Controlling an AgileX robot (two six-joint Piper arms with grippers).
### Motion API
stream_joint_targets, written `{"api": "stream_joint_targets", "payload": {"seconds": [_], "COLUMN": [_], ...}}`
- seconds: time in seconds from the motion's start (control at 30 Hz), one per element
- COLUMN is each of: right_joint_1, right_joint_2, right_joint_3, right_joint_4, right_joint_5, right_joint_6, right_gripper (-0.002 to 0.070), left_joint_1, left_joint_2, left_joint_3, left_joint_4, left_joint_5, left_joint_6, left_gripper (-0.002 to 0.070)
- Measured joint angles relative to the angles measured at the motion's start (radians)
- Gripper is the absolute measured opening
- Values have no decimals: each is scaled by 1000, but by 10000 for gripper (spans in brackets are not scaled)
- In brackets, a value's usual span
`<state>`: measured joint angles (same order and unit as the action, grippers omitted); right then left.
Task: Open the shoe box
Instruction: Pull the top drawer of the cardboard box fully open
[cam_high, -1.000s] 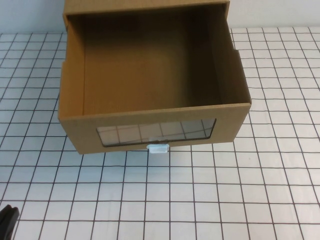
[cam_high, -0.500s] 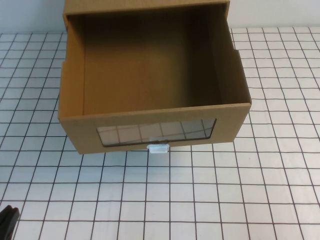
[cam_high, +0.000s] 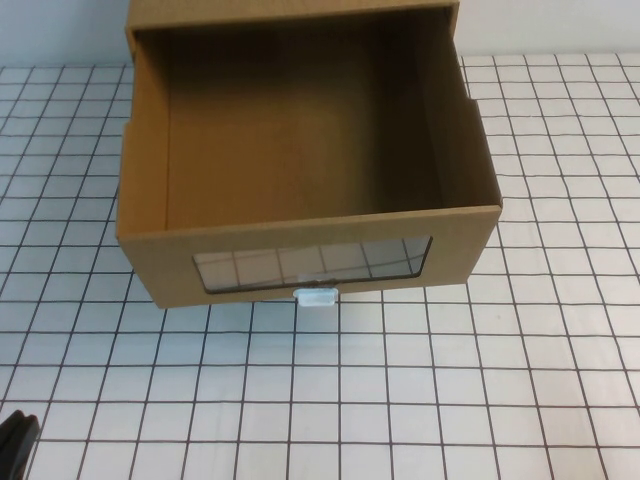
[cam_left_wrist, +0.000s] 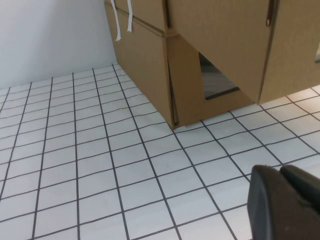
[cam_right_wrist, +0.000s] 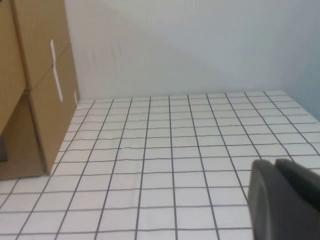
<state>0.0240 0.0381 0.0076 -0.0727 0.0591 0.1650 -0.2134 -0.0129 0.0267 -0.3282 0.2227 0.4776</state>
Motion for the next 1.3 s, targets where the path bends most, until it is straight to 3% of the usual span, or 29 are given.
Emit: {"api": "stream_joint_targets", "payload": {"seconds": [0.53,0.8,1.3], "right_joint_1": [-3,-3,-3], "right_joint_2": [-46,-46,-46], "right_joint_3": [16,16,16], "right_joint_4": [57,246,263], "right_joint_5": [0,229,299], "right_joint_6": [0,-226,-258], "right_gripper": [-13,-13,-13], "left_joint_1": [0,0,0], "left_joint_2": [0,0,0], "left_joint_3": [0,0,0], "left_joint_4": [0,0,0], "left_joint_5": [1,1,7], "left_joint_6": [0,0,0], "left_gripper": [-2,-2,-2]}}
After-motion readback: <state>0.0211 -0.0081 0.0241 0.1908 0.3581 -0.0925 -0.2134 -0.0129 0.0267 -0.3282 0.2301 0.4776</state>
